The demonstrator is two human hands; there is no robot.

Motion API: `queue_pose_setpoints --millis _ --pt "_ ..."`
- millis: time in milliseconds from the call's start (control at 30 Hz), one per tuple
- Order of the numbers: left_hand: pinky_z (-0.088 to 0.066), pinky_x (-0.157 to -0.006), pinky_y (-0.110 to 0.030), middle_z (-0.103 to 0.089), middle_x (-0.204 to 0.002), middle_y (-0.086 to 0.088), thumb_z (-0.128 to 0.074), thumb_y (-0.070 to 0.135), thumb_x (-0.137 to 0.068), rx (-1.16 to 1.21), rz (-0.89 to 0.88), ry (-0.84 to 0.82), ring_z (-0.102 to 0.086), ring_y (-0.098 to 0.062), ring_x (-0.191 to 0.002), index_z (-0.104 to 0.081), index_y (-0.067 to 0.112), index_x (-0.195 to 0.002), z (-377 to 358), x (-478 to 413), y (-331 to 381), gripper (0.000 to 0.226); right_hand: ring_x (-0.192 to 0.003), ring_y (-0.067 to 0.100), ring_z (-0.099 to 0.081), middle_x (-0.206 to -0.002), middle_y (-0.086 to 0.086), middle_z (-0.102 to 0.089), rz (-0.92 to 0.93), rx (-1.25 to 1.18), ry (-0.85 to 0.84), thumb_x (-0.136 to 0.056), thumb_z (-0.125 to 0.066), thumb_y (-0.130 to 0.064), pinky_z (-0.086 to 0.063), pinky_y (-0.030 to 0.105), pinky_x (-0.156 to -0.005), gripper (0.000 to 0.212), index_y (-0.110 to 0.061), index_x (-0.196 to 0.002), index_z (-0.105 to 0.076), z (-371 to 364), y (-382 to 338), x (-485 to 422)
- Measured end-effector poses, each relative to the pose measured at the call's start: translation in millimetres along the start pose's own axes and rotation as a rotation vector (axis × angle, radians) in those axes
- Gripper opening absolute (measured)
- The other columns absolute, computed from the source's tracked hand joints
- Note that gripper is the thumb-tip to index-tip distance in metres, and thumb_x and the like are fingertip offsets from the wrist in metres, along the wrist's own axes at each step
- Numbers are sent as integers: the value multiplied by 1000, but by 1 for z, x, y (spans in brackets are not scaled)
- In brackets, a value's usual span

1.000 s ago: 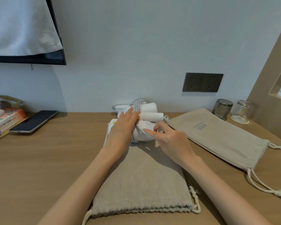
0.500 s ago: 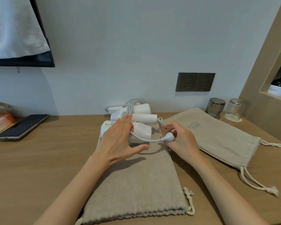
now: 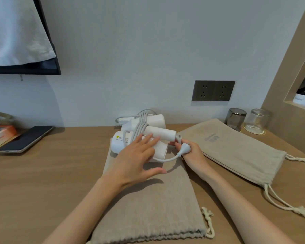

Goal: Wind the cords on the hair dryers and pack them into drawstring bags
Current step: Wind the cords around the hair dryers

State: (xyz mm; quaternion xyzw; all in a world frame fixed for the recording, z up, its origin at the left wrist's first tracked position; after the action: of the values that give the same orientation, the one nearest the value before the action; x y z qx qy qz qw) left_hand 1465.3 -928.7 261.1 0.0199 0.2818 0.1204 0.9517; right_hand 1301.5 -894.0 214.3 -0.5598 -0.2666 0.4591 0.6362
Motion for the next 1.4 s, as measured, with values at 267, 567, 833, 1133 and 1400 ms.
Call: queue_pose_setpoints --millis 267,567,833,1133,1400 --pt "-30 -113 -32 -55 -129 19 -48 59 -84 157 25 100 -38 -10 -136 -56 16 -53 3 0 -8 54 -92 22 -66 -94 6 -71 113 54 84 -96 -53 -18 -53 39 -82 20 -27 -90 -69 4 -17 5" --pt "-40 -99 -15 -60 -123 22 -59 47 -85 409 84 385 -48 -1 -127 -60 26 -66 44 1 -10 28 -74 5 -66 -74 -12 -74 293 8 333 -87 -65 -25 -52 27 -68 13 -32 -79 -73 24 -80 20" --pt "-44 -92 -20 -68 -114 16 -61 42 -81 706 250 463 -60 -6 -113 -56 16 -60 63 2 -28 35 -56 -3 -56 -64 -4 -66 300 -176 294 -84 -69 -21 -42 8 -56 19 -2 -83 -73 12 -141 10" --pt "-51 -78 -21 -74 -99 7 -57 36 -84 933 471 541 -66 -10 -98 -67 -3 -78 65 13 -68 41 -87 3 -62 -90 -7 -70 103 -467 -162 -89 -54 -29 -46 21 -87 53 12 -123 -55 -38 -139 -7" --pt "-48 -68 -10 -75 -87 4 -56 37 -84 998 600 586 -68 0 -78 -71 7 -82 72 21 -80 34 -110 13 -64 -115 3 -70 171 -276 -221 -73 -70 -16 -48 25 -97 41 -13 -114 -68 -40 -138 -2"
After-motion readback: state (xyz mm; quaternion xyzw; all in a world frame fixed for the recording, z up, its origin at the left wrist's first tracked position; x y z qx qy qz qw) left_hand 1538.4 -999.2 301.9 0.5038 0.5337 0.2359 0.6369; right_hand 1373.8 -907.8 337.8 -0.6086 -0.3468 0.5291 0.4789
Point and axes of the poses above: each hand's wrist, its own x-axis away from the middle knuckle, its own z-axis out of the back of the hand, y = z × x, the point moved 9 cm from there along -x, towards the middle knuckle
